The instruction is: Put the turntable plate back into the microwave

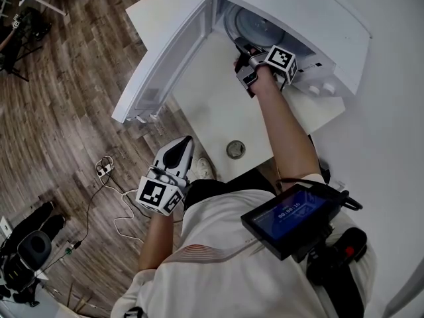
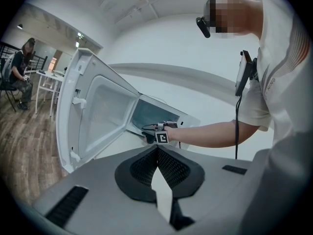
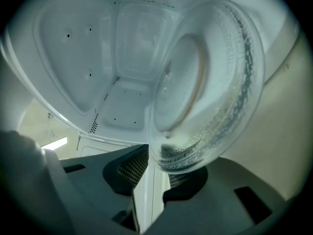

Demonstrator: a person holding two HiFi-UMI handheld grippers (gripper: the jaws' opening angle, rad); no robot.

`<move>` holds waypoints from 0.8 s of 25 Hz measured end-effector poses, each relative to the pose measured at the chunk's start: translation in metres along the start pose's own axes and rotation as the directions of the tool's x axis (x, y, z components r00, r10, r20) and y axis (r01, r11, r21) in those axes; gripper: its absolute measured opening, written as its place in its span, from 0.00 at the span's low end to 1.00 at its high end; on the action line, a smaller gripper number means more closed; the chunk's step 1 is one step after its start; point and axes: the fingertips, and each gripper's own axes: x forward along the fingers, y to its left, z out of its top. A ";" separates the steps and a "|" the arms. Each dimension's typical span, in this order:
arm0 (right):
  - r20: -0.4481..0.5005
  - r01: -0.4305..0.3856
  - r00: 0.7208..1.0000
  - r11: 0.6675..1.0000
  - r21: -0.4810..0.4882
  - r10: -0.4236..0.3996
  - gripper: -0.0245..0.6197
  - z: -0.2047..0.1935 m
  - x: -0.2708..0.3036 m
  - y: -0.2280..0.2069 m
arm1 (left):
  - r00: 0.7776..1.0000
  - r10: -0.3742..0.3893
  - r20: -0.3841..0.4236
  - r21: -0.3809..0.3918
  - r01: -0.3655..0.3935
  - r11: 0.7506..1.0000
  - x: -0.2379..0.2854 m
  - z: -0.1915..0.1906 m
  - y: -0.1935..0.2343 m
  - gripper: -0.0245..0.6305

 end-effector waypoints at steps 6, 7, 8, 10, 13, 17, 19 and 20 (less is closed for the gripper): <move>-0.001 -0.025 1.000 0.999 0.023 0.025 0.24 0.001 0.002 0.004 | 1.000 0.001 -0.005 -0.002 -0.001 1.000 0.001 0.000 -0.001 0.05; -0.001 -0.027 1.000 0.999 0.030 0.027 0.25 0.001 0.002 0.003 | 1.000 0.000 -0.005 -0.004 0.000 1.000 0.001 -0.001 -0.001 0.05; -0.002 -0.027 1.000 0.999 0.035 0.027 0.25 0.000 0.002 0.003 | 1.000 -0.001 -0.003 -0.003 0.001 1.000 0.001 -0.001 -0.001 0.05; -0.006 -0.026 1.000 0.999 0.040 0.026 0.26 -0.004 0.000 0.002 | 1.000 -0.002 -0.001 0.000 0.002 1.000 0.001 -0.001 -0.001 0.05; -0.015 -0.031 0.999 0.999 0.035 0.032 0.26 -0.012 -0.004 0.001 | 1.000 0.000 -0.004 -0.005 0.000 1.000 0.002 -0.001 -0.002 0.05; -0.041 -0.031 0.999 0.999 -0.043 0.030 0.26 -0.035 -0.023 0.005 | 1.000 -0.008 0.006 -0.003 0.008 1.000 -0.001 0.000 -0.004 0.05; -0.064 -0.035 0.998 0.996 -0.083 0.029 0.26 -0.053 -0.040 0.006 | 1.000 -0.019 0.014 0.005 0.019 1.000 -0.003 0.001 -0.006 0.05; -0.074 -0.047 0.996 0.994 -0.094 0.040 0.26 -0.063 -0.051 0.007 | 1.000 -0.025 0.017 0.010 0.024 1.000 -0.004 0.002 -0.007 0.05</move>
